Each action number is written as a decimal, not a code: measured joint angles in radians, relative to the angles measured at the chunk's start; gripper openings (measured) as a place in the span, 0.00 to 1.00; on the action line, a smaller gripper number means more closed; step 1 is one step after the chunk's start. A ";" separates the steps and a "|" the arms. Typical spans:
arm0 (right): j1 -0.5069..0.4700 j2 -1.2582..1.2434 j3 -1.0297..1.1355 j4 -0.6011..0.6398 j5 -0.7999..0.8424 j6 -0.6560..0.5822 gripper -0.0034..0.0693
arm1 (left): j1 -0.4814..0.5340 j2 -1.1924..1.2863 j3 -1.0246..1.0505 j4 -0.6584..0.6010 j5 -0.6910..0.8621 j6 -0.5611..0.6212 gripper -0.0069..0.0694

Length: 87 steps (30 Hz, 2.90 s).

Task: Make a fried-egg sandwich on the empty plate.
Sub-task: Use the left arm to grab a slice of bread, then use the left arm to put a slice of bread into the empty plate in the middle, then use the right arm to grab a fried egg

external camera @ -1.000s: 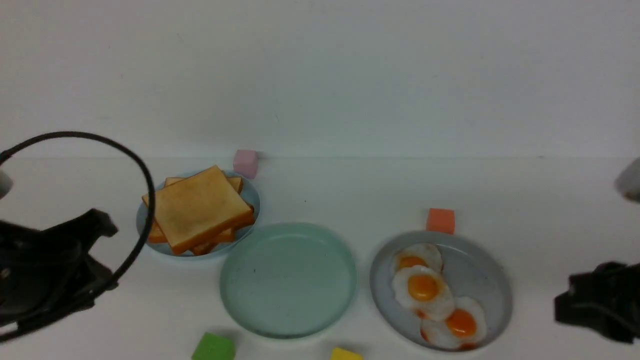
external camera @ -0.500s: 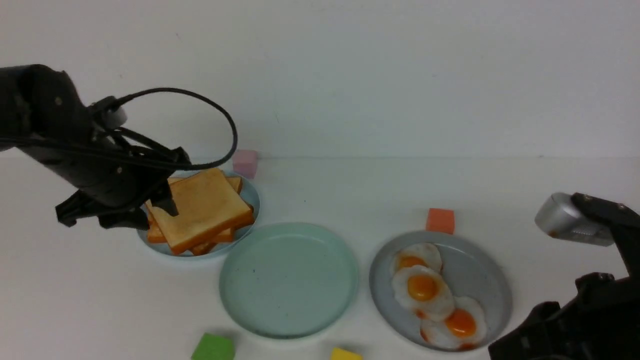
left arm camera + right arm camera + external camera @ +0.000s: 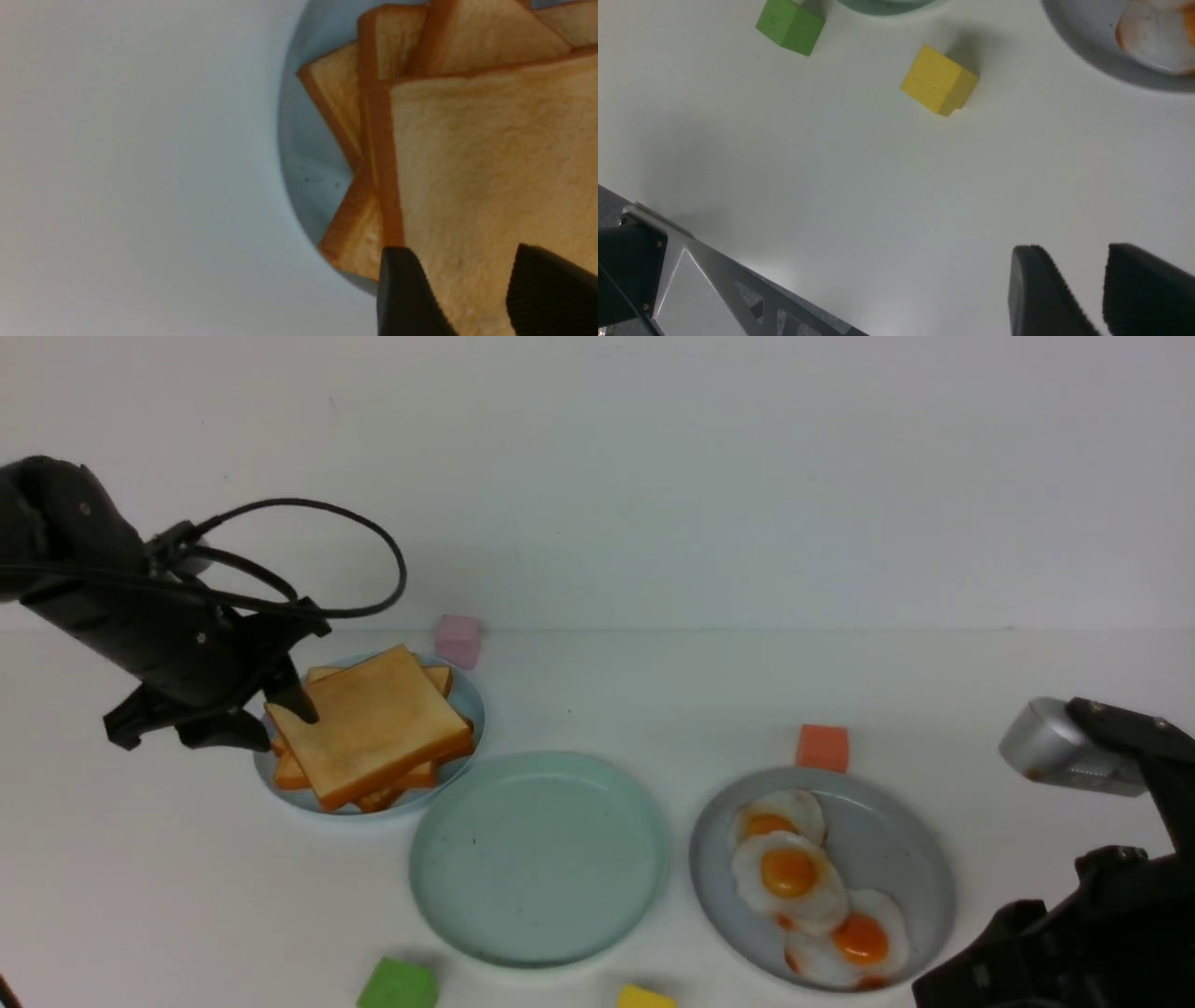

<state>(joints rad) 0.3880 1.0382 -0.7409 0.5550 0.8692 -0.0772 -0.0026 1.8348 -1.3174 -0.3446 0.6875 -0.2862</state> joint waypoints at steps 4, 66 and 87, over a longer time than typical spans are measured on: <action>0.000 0.000 0.000 0.014 -0.005 0.000 0.38 | 0.000 0.040 0.000 -0.026 -0.028 0.027 0.52; 0.000 0.034 -0.037 -0.029 0.003 -0.001 0.45 | -0.250 0.120 0.001 -0.128 0.042 0.305 0.21; -0.105 0.317 -0.241 -0.113 -0.126 -0.042 0.54 | -0.250 -0.153 -0.012 0.164 0.185 0.185 0.49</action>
<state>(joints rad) 0.2827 1.3550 -0.9820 0.4423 0.7434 -0.1191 -0.2527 1.6820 -1.3294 -0.1809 0.8721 -0.1016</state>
